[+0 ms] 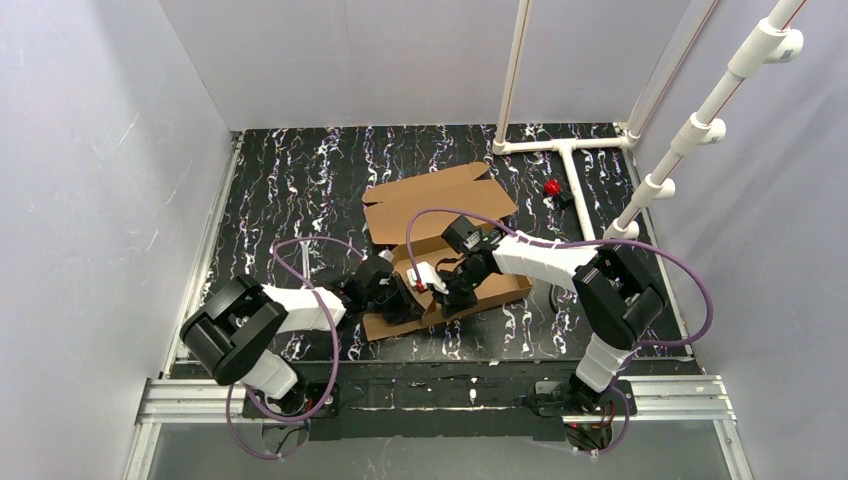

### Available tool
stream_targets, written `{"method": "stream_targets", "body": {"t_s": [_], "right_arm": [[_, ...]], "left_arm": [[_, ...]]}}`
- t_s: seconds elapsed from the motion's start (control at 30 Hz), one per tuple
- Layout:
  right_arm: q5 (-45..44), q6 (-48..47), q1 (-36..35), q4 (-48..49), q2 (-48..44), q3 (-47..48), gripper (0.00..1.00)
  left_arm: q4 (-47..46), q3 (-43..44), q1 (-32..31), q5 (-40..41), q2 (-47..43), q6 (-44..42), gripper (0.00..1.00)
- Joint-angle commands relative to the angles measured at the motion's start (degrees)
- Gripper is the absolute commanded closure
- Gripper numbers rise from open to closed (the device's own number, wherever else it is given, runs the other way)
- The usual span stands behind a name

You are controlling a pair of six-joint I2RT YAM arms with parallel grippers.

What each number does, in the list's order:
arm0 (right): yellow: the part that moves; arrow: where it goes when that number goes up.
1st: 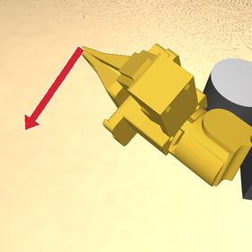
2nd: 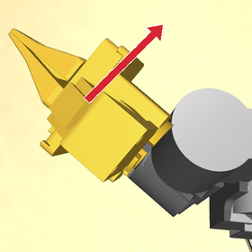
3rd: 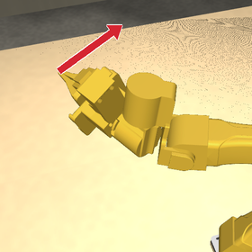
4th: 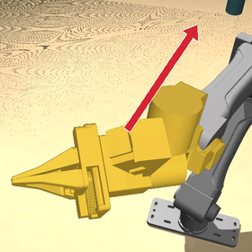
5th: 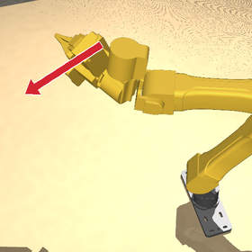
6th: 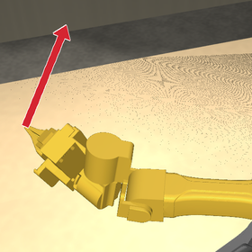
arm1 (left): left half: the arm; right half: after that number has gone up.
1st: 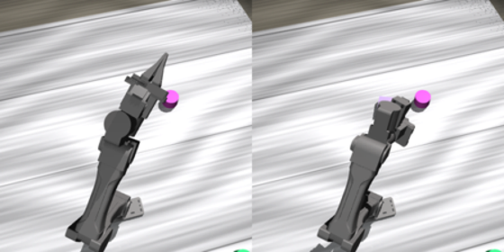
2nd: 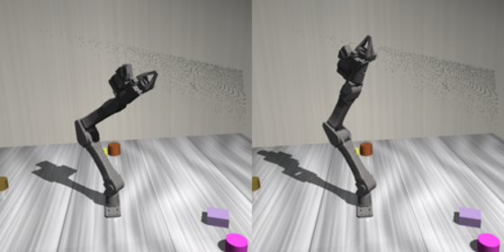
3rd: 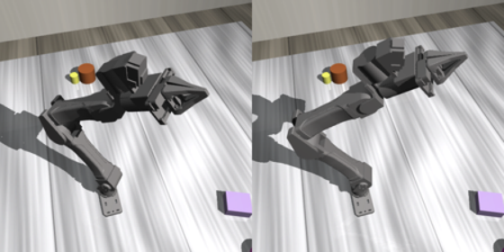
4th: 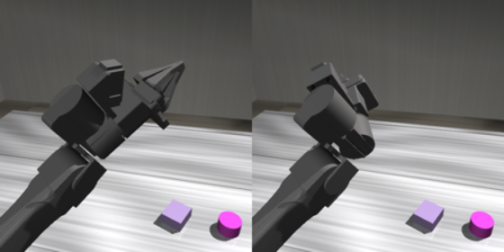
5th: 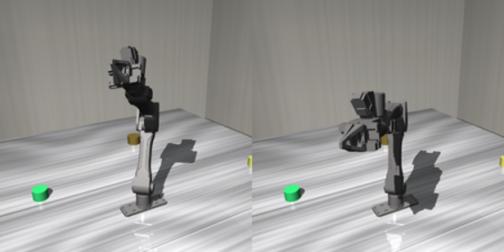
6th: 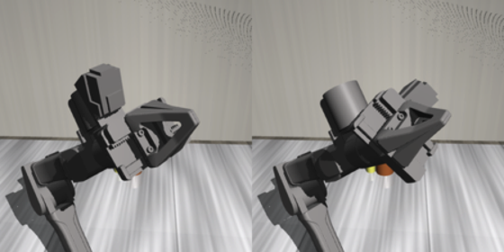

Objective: Fold the paper box
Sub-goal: Fold the paper box at the center of the board.

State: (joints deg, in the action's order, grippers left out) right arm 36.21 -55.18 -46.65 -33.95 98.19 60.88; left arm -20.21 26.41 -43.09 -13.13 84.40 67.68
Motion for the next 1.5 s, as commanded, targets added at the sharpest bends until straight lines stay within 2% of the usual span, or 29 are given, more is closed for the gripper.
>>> {"method": "stream_targets", "body": {"t_s": [0.0,0.2,0.33,0.5,0.67,0.83,0.97,1.07,1.2,1.47], "right_arm": [[0.2,1.1,-0.7,1.4,-0.7,-1.8,0.89],[-0.5,1.0,-0.8,1.7,-0.6,-2.2,0.89],[-1.8,0.8,-0.8,2.2,-1.4,-3.3,0.88],[-2.4,0.6,-0.8,2.4,-2.0,-3.8,0.86],[-2.4,0.3,-0.7,1.9,-1.9,-3.7,0.84],[-2.4,0.1,-0.7,1.7,-2.0,-3.6,0.83],[-2.3,0.0,-0.7,1.4,-2.1,-3.5,0.82],[-1.7,0.0,-0.7,1.3,-2.2,-3.5,0.82],[-1.7,0.2,-0.7,1.3,-1.7,-3.3,0.82],[-1.8,0.4,-0.7,1.3,-0.6,-3.1,0.82]], "left_arm": [[-4.7,1.8,-0.6,-7.7,2.0,-3.9,0.96],[-4.6,2.6,-0.6,-10.2,1.8,-9.6,0.95],[-2.6,0.1,0.8,-4.7,-4.7,-10.6,0.93],[8.6,-1.7,5.1,2.6,-20.0,-15.0,0.88],[26.2,0.9,10.8,8.0,-30.6,-21.6,0.77],[30.8,2.4,18.2,7.8,-35.6,-26.9,0.65],[27.6,3.0,23.8,4.2,-33.7,-28.5,0.66],[23.9,3.5,26.3,2.1,-29.9,-27.9,0.72],[16.6,2.9,27.0,-0.8,-24.6,-25.7,0.75],[10.7,4.5,27.1,-0.1,-15.7,-26.4,0.83]]}}
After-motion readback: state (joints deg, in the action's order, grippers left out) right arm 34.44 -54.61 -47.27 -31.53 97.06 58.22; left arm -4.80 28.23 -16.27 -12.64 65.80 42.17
